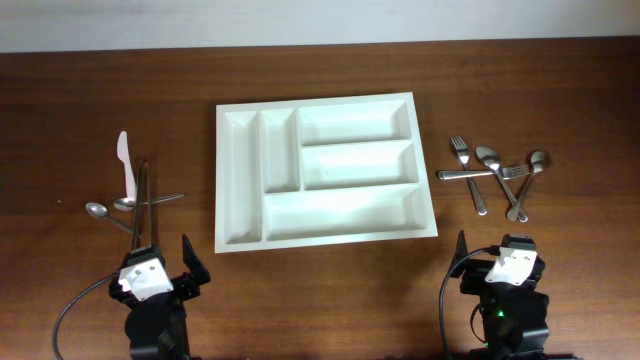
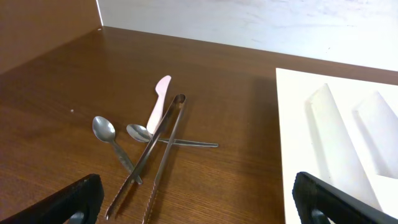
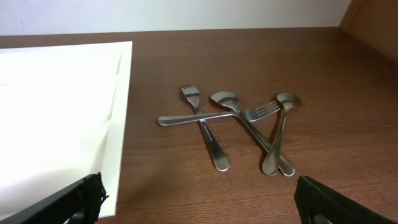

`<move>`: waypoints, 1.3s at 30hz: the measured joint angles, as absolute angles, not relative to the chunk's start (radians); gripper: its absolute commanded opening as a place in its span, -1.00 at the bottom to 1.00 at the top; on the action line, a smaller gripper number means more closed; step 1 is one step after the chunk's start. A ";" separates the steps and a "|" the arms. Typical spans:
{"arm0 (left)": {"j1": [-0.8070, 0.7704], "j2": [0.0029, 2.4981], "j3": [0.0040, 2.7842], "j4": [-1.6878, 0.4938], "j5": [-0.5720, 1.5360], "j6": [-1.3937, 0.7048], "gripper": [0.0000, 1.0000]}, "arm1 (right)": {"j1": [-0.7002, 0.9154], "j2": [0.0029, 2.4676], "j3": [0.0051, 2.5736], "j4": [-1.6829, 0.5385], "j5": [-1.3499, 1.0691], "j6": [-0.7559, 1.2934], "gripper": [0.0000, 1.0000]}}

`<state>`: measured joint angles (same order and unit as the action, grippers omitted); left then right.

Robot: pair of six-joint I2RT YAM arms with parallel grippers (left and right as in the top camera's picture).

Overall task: Pack container
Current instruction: 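Raise both grippers from rest and move the right gripper toward the cutlery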

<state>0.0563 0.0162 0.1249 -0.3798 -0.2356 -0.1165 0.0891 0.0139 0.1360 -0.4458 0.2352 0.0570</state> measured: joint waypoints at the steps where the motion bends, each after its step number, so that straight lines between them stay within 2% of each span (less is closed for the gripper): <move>1: 0.056 0.016 0.125 -0.380 -0.236 -0.117 0.98 | 0.089 0.014 0.136 -0.446 0.236 0.056 0.98; 24: 0.056 0.016 0.125 -0.376 -0.226 -0.117 0.98 | 0.089 0.014 0.136 -0.445 0.235 0.057 0.98; 30: 0.056 0.017 0.125 -0.377 -0.069 -0.117 0.99 | 0.089 0.014 0.136 -0.446 0.197 0.057 0.98; 39: 0.056 0.097 0.129 -0.378 0.156 -0.129 0.99 | 0.089 0.014 0.134 -0.378 -0.100 0.141 0.98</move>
<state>0.0563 0.0967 0.1287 -0.3782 0.1562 -0.1287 0.0891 0.0139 0.1341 -0.3782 -0.1001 0.1410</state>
